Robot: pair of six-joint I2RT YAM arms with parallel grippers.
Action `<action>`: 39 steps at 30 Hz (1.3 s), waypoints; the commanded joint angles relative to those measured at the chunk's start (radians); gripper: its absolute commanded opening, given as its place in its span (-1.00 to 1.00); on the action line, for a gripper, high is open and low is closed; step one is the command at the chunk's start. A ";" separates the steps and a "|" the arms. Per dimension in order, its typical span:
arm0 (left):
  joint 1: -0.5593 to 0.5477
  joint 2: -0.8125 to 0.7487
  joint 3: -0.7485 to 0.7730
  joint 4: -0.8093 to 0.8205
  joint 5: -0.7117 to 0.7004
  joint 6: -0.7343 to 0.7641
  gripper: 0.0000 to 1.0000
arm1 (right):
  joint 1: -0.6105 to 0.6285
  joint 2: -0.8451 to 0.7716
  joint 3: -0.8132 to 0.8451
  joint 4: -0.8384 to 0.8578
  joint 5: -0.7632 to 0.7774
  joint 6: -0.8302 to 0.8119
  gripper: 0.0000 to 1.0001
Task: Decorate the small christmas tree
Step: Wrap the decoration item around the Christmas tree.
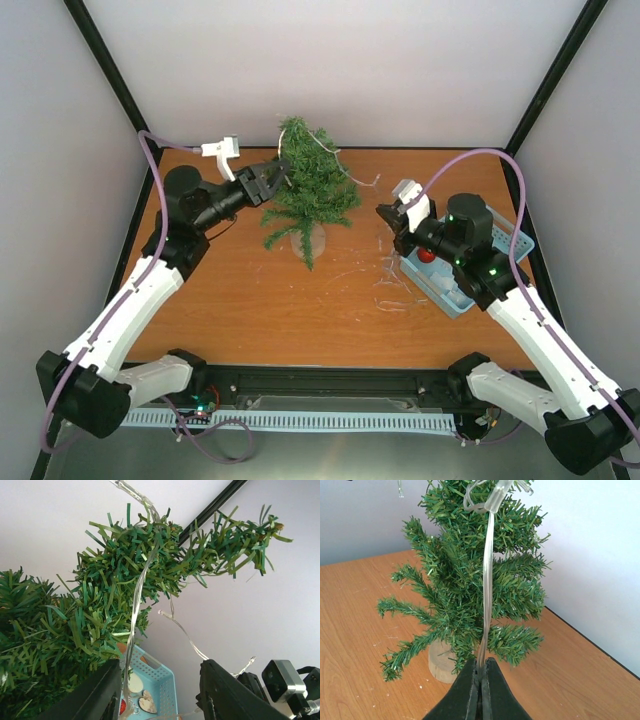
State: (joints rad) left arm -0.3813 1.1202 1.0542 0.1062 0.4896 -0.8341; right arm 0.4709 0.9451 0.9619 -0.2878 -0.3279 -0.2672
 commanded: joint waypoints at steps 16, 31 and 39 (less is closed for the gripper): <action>0.004 0.001 0.059 -0.080 0.077 0.106 -0.87 | -0.006 -0.051 -0.025 0.028 -0.032 0.052 -0.94; -0.030 0.064 0.084 0.014 0.114 0.049 -0.99 | -0.005 -0.053 -0.028 0.052 -0.098 0.104 -0.94; -0.030 0.114 0.096 0.035 0.080 0.061 -0.99 | -0.002 -0.043 -0.056 0.089 -0.133 0.166 -0.94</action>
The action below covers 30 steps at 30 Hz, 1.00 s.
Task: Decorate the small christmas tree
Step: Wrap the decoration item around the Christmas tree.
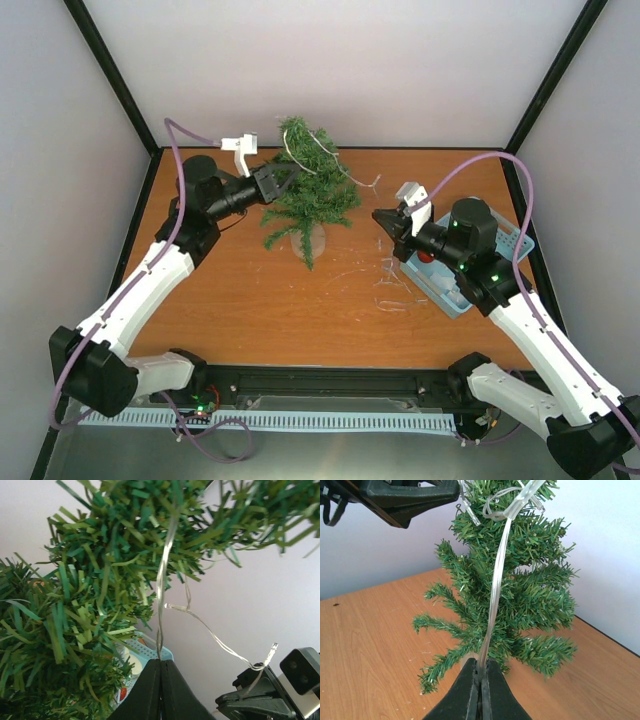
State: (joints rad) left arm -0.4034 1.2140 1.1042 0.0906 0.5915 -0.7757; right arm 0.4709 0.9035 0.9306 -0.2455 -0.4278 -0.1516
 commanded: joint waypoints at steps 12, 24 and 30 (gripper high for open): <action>-0.008 0.011 0.033 -0.019 -0.055 0.036 -0.99 | 0.020 0.031 -0.060 0.081 -0.045 0.208 -0.95; -0.008 -0.169 -0.074 -0.127 -0.115 0.124 -0.03 | 0.020 0.011 -0.050 0.132 -0.023 0.310 -0.94; -0.008 -0.217 -0.086 -0.174 -0.061 0.221 0.28 | 0.020 0.003 -0.054 0.169 -0.043 0.373 -0.94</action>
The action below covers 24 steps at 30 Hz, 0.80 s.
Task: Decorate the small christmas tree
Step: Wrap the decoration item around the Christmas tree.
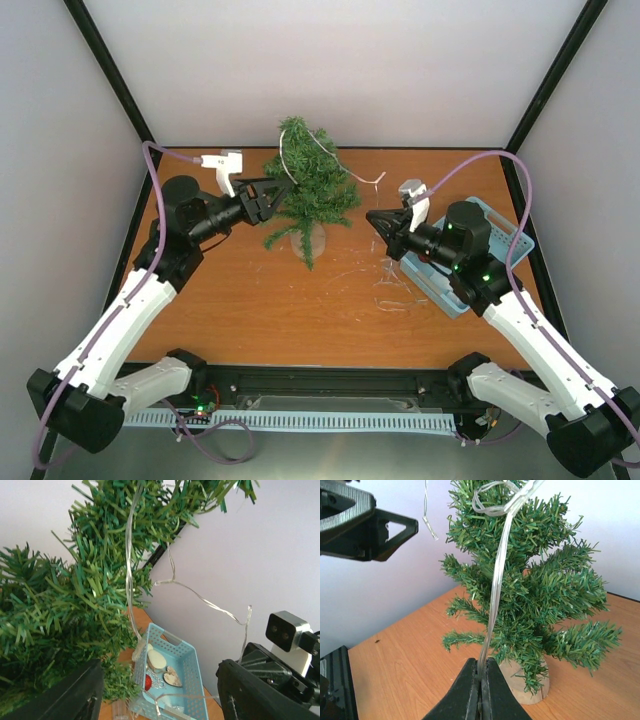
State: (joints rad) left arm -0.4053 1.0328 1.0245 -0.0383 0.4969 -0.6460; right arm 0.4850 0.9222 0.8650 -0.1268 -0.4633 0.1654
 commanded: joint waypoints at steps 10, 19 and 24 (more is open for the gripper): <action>-0.045 -0.101 -0.094 0.031 0.143 0.225 0.44 | 0.006 -0.042 0.028 0.082 -0.028 0.170 -0.94; -0.268 -0.061 -0.114 0.072 0.021 0.341 0.34 | 0.007 -0.077 0.035 0.091 -0.030 0.230 -0.94; -0.349 0.001 -0.119 0.126 -0.012 0.338 0.31 | 0.007 -0.086 0.041 0.110 -0.036 0.262 -0.95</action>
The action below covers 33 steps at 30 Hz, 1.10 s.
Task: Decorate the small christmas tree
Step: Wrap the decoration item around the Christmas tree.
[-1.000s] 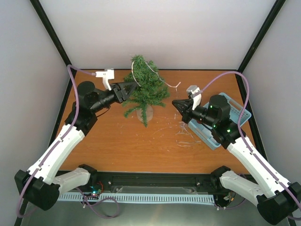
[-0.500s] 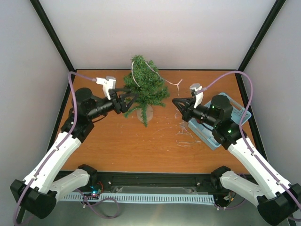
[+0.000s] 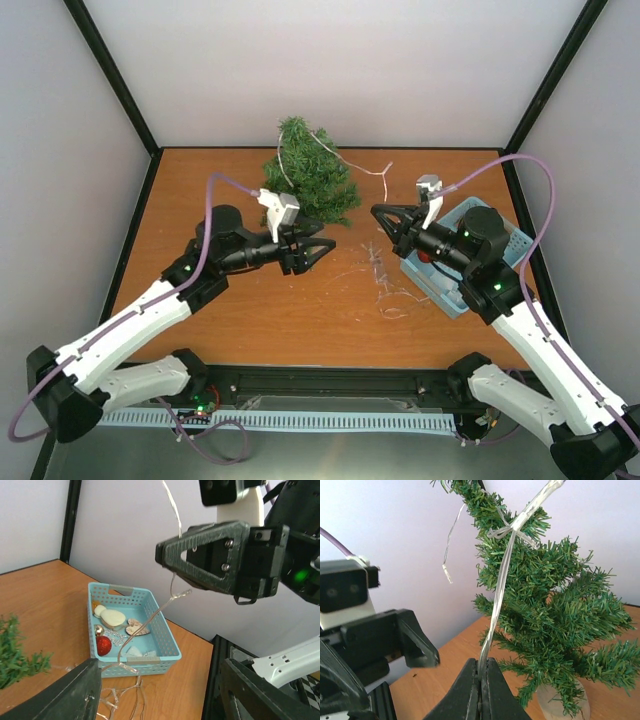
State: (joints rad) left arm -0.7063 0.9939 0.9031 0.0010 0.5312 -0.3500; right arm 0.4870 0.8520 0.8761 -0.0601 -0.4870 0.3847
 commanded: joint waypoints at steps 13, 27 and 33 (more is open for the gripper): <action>-0.116 0.209 0.003 0.268 -0.026 0.024 0.25 | 0.009 -0.015 0.005 0.092 -0.035 0.090 -0.94; -0.128 0.338 0.063 0.430 -0.055 0.106 0.15 | 0.008 -0.037 -0.005 0.122 -0.056 0.120 -0.94; -0.134 0.379 0.088 0.442 -0.038 0.106 0.14 | 0.009 -0.036 -0.013 0.142 -0.064 0.138 -0.94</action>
State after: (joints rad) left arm -0.8219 1.3556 0.9440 0.3717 0.4805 -0.2798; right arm 0.4892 0.8307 0.8761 0.0357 -0.5362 0.5026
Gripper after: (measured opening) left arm 0.573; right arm 0.028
